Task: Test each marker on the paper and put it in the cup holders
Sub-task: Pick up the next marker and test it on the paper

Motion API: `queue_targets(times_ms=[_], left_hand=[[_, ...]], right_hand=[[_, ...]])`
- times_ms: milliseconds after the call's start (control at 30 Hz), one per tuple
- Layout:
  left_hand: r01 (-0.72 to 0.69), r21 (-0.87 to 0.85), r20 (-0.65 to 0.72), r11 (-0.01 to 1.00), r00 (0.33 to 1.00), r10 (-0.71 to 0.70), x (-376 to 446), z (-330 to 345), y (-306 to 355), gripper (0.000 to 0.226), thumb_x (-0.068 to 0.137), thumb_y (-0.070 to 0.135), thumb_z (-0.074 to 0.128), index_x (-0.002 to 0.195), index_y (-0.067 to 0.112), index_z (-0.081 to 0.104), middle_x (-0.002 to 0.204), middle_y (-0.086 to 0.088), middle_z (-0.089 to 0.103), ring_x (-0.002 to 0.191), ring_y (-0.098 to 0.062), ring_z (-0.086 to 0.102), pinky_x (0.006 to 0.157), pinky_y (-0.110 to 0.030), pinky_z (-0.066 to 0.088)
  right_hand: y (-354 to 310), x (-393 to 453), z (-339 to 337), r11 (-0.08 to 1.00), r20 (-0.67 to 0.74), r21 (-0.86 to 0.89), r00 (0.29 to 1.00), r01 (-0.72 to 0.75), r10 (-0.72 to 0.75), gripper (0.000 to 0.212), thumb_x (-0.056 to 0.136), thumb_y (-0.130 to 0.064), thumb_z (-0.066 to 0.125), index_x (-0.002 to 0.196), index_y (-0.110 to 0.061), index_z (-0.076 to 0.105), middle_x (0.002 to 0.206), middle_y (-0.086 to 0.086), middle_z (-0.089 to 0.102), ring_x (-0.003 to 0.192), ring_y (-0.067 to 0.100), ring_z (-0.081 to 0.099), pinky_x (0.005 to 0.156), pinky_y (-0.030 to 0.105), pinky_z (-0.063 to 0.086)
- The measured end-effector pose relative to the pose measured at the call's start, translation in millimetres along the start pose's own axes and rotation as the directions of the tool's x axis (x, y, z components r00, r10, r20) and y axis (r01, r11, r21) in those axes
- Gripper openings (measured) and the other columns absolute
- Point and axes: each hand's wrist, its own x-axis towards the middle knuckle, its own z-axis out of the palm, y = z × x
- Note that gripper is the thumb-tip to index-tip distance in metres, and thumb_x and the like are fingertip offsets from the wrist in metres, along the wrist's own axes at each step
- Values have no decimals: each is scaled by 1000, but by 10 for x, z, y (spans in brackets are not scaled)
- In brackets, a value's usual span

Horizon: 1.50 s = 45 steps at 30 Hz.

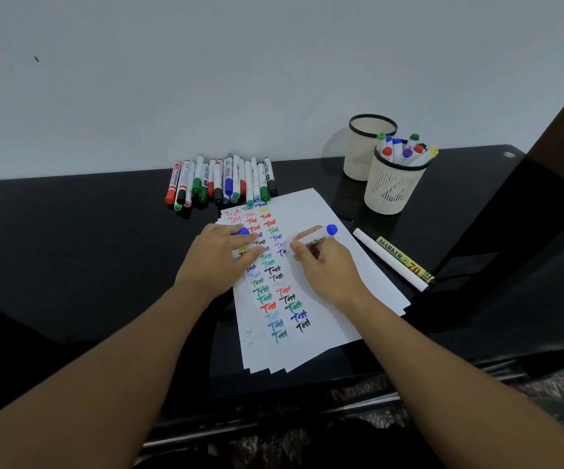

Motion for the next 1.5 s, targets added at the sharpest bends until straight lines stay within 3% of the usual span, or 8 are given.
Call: queue_targets(times_ms=[167, 433, 733, 967, 1300, 1400, 1467, 1500], left_hand=[[4, 6, 3, 1000, 1000, -4, -2, -3, 7, 47, 92, 61, 56, 131, 37, 66, 142, 7, 58, 129, -19, 45, 109, -47, 41], [-1, 6, 3, 1000, 1000, 1, -6, -15, 19, 47, 92, 60, 57, 131, 35, 66, 142, 6, 59, 129, -21, 45, 109, -46, 41], [1, 17, 11, 1000, 1000, -1, -12, -37, 48, 46, 93, 58, 57, 132, 35, 65, 143, 5, 58, 131, -21, 45, 110, -46, 40], [-1, 11, 2, 1000, 1000, 1, -14, -25, 26, 46, 92, 59, 58, 131, 35, 66, 142, 6, 59, 129, -21, 46, 108, -48, 42], [-34, 12, -10, 999, 999, 34, -21, -40, 26, 38, 97, 49, 58, 132, 35, 65, 138, 5, 62, 126, -21, 50, 105, -45, 45], [-72, 15, -45, 997, 996, 72, -32, -63, 30, 37, 101, 37, 56, 138, 33, 60, 134, 2, 65, 123, -24, 54, 102, -47, 48], [-44, -1, -47, 999, 998, 44, -42, -82, 68, 46, 102, 35, 56, 147, 29, 50, 132, 0, 66, 122, -26, 54, 102, -45, 47], [-14, -5, -49, 1000, 999, 13, -47, -90, 82, 51, 102, 35, 57, 151, 27, 45, 128, 0, 66, 121, -25, 54, 101, -44, 47]], right_hand=[[-7, -20, -27, 1000, 5, -3, 1000, -4, 4, 52, 101, -56, 54, 93, -6, 67, 83, 12, 67, 76, 23, 62, 66, 39, 48], [-36, -31, -23, 1000, 3, -3, 1000, 5, -5, 54, 101, -56, 52, 93, -5, 69, 83, 14, 68, 78, 27, 64, 71, 45, 52], [-64, -66, -63, 1000, -14, 22, 1000, -3, 3, 56, 104, -50, 53, 89, 2, 64, 71, 7, 54, 65, 17, 49, 60, 32, 36], [-88, -116, -92, 1000, 1, -15, 1000, 26, -26, 46, 105, -45, 52, 73, -12, 49, 65, 1, 49, 59, 12, 44, 55, 27, 33], [-85, -103, -72, 999, -6, -10, 999, 34, -34, 47, 105, -45, 53, 73, -11, 52, 64, 1, 49, 59, 13, 45, 57, 30, 36], [-51, -102, -85, 987, -58, 129, 995, 91, -84, 30, 105, -40, 56, 95, -12, 64, 81, -2, 65, 73, 14, 59, 69, 30, 49], [-40, -123, -122, 945, -104, 296, 988, 142, -116, 11, 106, -31, 56, 113, -27, 63, 90, -7, 68, 83, 8, 64, 76, 19, 50], [-34, -133, -135, 925, -109, 347, 986, 156, -126, 13, 107, -27, 54, 116, -32, 62, 88, -7, 68, 82, 6, 65, 76, 15, 50]])
